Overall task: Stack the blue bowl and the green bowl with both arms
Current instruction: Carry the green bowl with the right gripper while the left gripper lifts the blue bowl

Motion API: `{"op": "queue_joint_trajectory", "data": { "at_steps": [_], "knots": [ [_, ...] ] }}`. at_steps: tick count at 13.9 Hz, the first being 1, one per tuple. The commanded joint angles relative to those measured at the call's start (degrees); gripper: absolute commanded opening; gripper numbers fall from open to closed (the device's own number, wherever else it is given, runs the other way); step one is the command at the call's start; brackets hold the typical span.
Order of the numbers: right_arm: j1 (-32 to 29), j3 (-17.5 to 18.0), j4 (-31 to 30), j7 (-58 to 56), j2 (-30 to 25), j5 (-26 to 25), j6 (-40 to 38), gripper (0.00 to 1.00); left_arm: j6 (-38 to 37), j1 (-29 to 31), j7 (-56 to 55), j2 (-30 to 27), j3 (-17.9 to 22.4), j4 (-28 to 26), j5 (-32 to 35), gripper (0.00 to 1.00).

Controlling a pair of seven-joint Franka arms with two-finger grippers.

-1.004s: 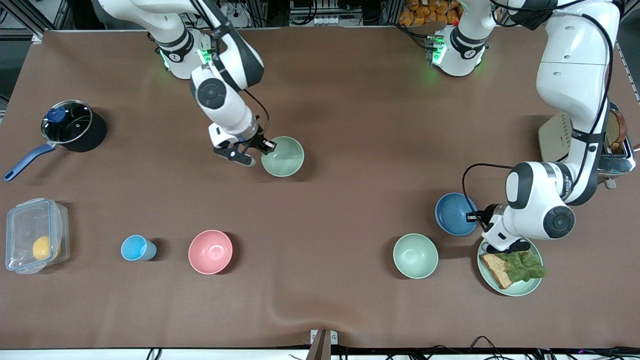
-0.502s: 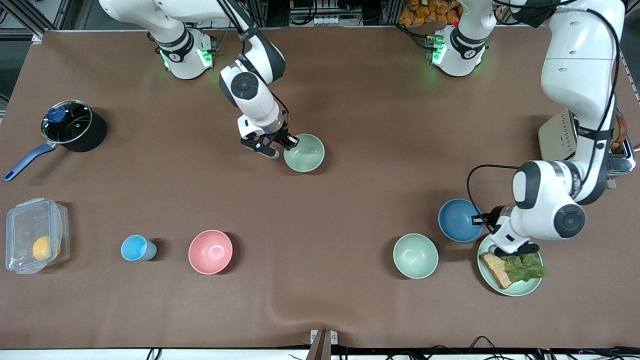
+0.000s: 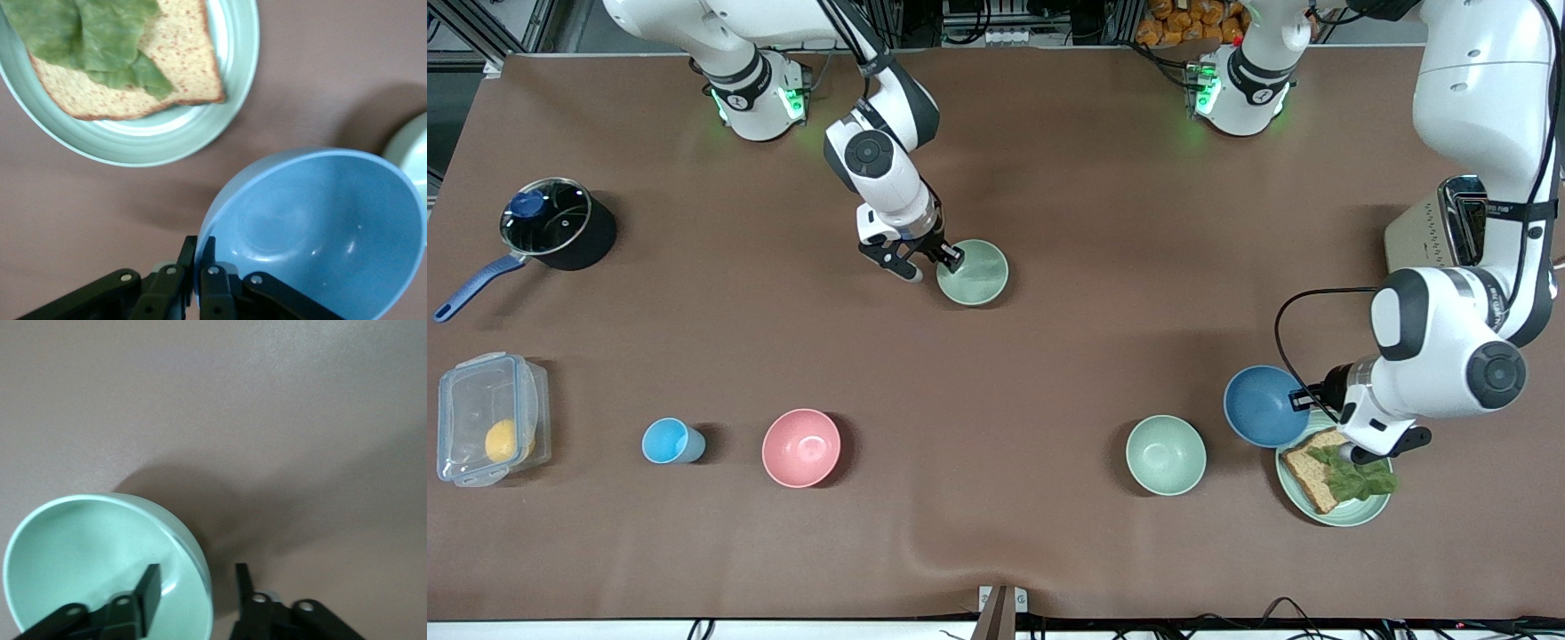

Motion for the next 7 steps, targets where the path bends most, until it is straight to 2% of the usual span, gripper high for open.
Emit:
{"op": "queue_joint_trajectory", "data": {
  "at_steps": [1,3,4,7],
  "knots": [
    [-0.33,-0.35,3.47,1.31,-0.12,0.8,-5.51,1.0,0.64,0.2,-2.2,-6.2,-0.17,-5.32,-4.61,0.0],
    [-1.9,-0.44,7.51,1.92,-0.65,0.89,-14.29,1.0,0.64,-0.76,-2.29,-9.27,-1.39,-8.92,-4.61,0.0],
    [-3.13,-0.44,9.71,2.01,-0.74,0.89,-18.68,1.0,0.73,-0.94,-2.55,-10.33,-3.4,-10.51,-4.7,0.0],
    [-4.99,-0.36,13.6,4.89,-0.47,2.03,-23.91,1.0,0.73,-2.6,-9.73,-11.66,-9.38,-12.54,-4.17,0.0]
  ]
}}
